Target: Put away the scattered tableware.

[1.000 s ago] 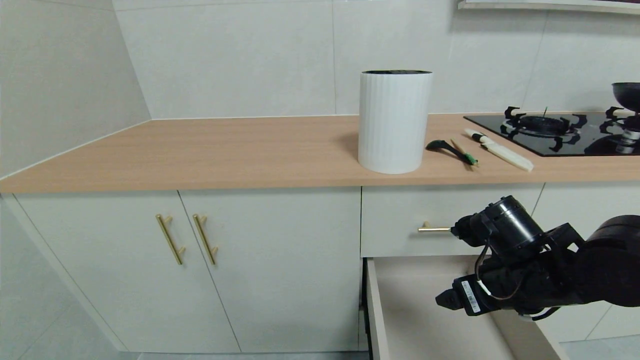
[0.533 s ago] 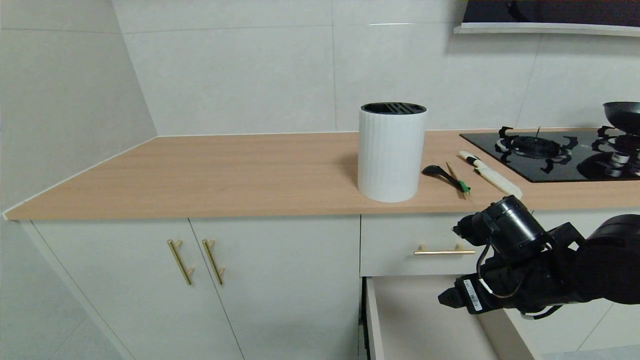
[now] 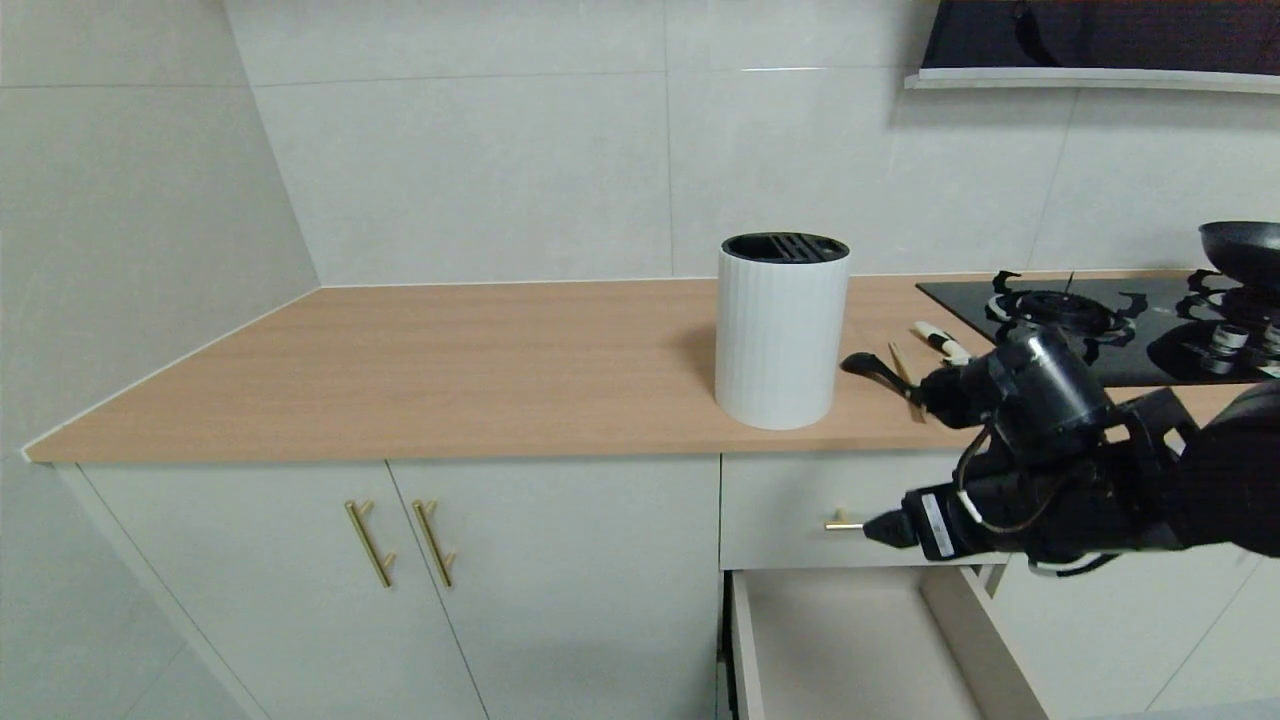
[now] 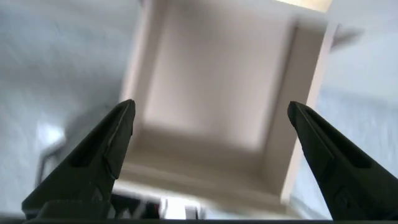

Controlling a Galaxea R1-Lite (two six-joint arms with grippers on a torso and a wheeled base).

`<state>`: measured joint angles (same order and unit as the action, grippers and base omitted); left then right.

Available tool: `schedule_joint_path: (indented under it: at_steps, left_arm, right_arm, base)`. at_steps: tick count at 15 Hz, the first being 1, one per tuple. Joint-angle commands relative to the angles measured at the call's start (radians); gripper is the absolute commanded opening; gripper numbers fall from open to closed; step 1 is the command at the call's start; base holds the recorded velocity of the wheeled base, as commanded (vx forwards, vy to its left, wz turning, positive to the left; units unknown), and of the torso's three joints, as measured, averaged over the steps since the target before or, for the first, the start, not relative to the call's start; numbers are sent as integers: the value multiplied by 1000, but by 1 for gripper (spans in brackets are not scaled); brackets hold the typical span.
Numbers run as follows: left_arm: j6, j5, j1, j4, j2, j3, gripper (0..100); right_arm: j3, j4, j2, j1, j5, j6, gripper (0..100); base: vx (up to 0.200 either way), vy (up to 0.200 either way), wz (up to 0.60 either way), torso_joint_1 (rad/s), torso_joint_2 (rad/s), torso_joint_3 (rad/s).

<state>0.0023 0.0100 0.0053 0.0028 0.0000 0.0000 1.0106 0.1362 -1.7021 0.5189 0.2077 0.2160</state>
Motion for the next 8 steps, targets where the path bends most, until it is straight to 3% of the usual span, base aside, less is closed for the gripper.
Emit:
schedule_joint_path:
  at_steps: [1, 4, 8]
  left_arm:
    - [1, 1, 1, 0, 0, 0, 100]
    - [1, 1, 1, 0, 0, 0, 100]
    - [1, 1, 1, 0, 0, 0, 100]
  right_arm:
    - [181, -1, -34, -65, 4, -15, 100]
    - [302, -3, -90, -106, 18, 31, 100]
    - [313, -7, -169, -160, 157, 56, 100]
  base:
    - [0, 0, 0, 0, 0, 0]
    - [0, 0, 0, 0, 0, 0]
    - [0, 0, 0, 0, 0, 0]
